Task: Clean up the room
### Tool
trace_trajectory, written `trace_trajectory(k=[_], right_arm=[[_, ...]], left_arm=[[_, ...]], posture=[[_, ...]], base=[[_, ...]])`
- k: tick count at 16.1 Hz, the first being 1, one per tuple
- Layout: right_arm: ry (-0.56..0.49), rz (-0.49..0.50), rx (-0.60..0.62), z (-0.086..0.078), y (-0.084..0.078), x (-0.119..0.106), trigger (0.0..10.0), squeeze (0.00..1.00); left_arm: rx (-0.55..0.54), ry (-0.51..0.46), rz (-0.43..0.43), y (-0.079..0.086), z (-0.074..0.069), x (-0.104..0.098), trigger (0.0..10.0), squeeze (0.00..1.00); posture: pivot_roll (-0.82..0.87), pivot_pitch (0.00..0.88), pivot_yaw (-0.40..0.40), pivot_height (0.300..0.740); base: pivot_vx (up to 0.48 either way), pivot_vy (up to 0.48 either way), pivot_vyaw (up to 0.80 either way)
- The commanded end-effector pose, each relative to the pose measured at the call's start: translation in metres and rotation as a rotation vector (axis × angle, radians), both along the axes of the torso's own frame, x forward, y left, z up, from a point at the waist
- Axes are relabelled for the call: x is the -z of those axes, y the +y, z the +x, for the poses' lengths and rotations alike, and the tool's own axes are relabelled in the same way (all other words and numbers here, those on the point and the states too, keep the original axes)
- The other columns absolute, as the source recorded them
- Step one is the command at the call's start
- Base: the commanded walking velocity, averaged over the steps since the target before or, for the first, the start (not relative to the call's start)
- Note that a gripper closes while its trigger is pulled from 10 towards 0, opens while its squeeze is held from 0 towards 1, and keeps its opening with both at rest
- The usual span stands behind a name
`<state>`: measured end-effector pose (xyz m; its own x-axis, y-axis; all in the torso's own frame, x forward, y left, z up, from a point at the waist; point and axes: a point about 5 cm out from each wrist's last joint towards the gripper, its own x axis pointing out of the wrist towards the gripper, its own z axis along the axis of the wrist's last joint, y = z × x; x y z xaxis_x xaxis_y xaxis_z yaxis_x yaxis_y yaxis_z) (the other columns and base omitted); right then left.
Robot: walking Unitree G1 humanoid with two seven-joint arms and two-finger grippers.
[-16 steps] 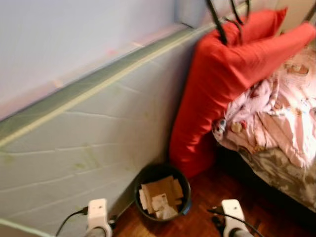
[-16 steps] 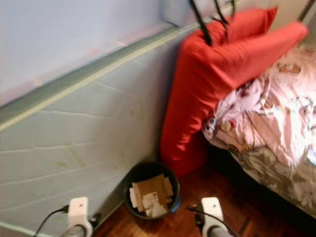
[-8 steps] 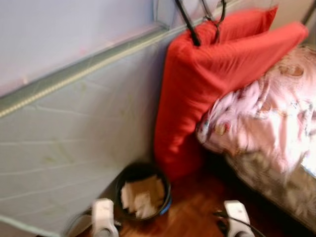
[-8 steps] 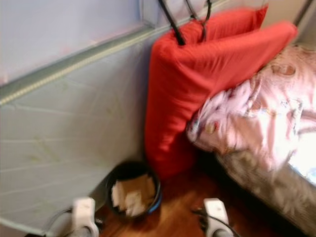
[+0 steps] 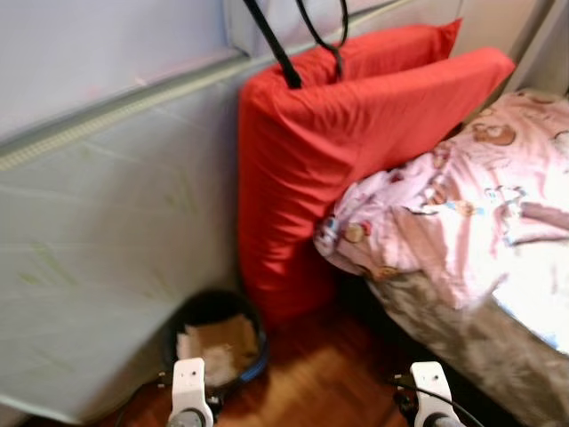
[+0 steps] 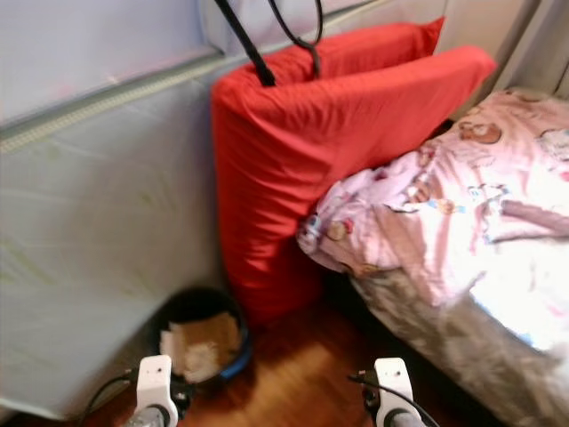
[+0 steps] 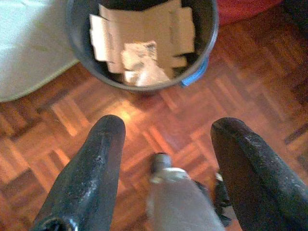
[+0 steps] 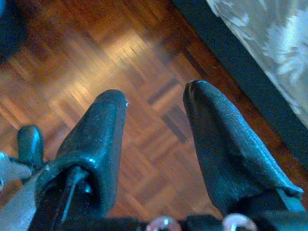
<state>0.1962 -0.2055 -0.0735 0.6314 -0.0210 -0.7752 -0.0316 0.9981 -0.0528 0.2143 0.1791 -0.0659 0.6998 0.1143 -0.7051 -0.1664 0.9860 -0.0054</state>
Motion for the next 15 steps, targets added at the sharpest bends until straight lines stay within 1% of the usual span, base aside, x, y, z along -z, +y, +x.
trace_trajectory(k=[1,10,14,15], right_arm=[[-0.023,0.208,0.143,0.0175,0.0155,-0.0063,10.0,0.00],[-0.017,0.203,0.143,0.0147,0.0159,-0.0047,10.0,0.00],[-0.006,0.203,0.140,0.0128,0.0168,-0.0034,10.0,0.00],[0.001,0.200,0.134,0.0122,0.0171,-0.0029,10.0,0.00]], left_arm=[[-0.042,0.183,0.048,0.0835,-0.0701,0.0160,10.0,0.00],[-0.034,0.191,0.051,0.0834,-0.0725,0.0170,10.0,0.00],[-0.040,0.199,0.050,0.0837,-0.0744,0.0177,10.0,0.00],[-0.042,0.200,0.048,0.0838,-0.0749,0.0178,10.0,0.00]], posture=[[-0.09,0.013,-0.033,0.740],[-0.10,0.000,-0.023,0.740],[-0.10,0.000,-0.021,0.740],[-0.10,0.000,-0.020,0.740]], base=[[0.000,-0.326,0.00],[0.000,-0.310,0.00],[0.000,0.000,0.00],[0.000,0.000,-0.79]])
